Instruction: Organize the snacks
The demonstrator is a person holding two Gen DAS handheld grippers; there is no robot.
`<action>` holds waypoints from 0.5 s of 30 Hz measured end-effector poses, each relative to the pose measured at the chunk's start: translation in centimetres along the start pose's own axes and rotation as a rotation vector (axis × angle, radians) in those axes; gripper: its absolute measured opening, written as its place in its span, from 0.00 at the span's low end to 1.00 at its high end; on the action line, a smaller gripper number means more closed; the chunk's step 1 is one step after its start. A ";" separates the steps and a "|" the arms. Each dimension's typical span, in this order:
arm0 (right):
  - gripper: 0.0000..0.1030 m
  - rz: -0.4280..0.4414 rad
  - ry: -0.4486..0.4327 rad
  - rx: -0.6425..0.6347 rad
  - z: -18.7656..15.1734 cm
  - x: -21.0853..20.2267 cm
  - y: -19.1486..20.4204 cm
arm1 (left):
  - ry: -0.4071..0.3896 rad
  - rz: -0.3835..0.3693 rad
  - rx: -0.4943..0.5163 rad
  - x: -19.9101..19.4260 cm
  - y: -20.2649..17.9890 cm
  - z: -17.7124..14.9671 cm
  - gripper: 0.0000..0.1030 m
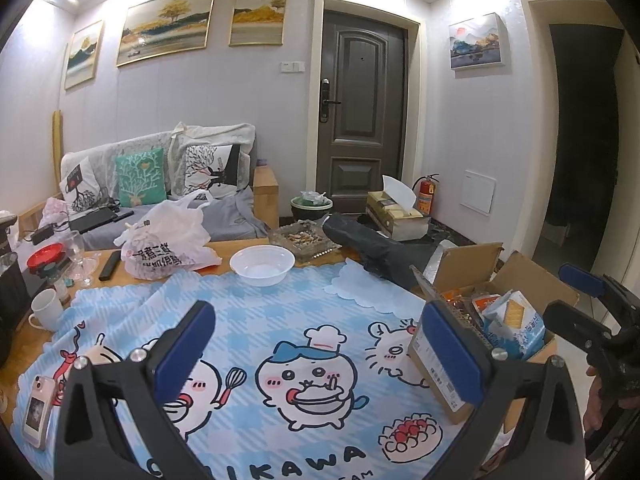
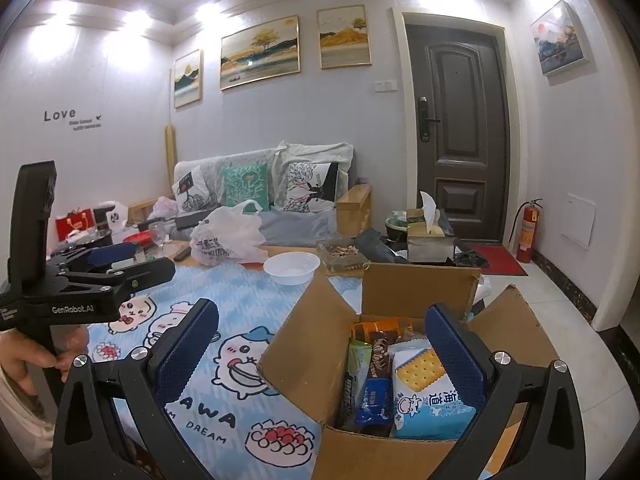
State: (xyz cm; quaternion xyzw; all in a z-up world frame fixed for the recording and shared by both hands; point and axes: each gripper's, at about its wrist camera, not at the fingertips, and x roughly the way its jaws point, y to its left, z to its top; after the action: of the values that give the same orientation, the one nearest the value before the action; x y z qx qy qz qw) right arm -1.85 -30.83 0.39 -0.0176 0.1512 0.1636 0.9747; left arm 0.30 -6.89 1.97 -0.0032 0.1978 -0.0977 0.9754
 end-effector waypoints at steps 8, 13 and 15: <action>1.00 0.004 0.008 -0.001 0.1 0.3 0.2 | -0.004 0.009 -0.010 0.1 0.4 0.0 0.99; 1.00 0.008 0.015 0.004 0.2 0.6 0.0 | -0.004 0.013 -0.012 0.1 0.6 -0.1 0.99; 1.00 0.008 0.015 0.004 0.2 0.6 0.0 | -0.004 0.013 -0.013 0.2 0.7 -0.1 0.99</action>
State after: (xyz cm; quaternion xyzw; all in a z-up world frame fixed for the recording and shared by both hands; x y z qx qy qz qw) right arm -1.26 -30.65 0.44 -0.0163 0.1590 0.1672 0.9729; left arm 0.56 -6.28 1.82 -0.0083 0.1966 -0.0899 0.9763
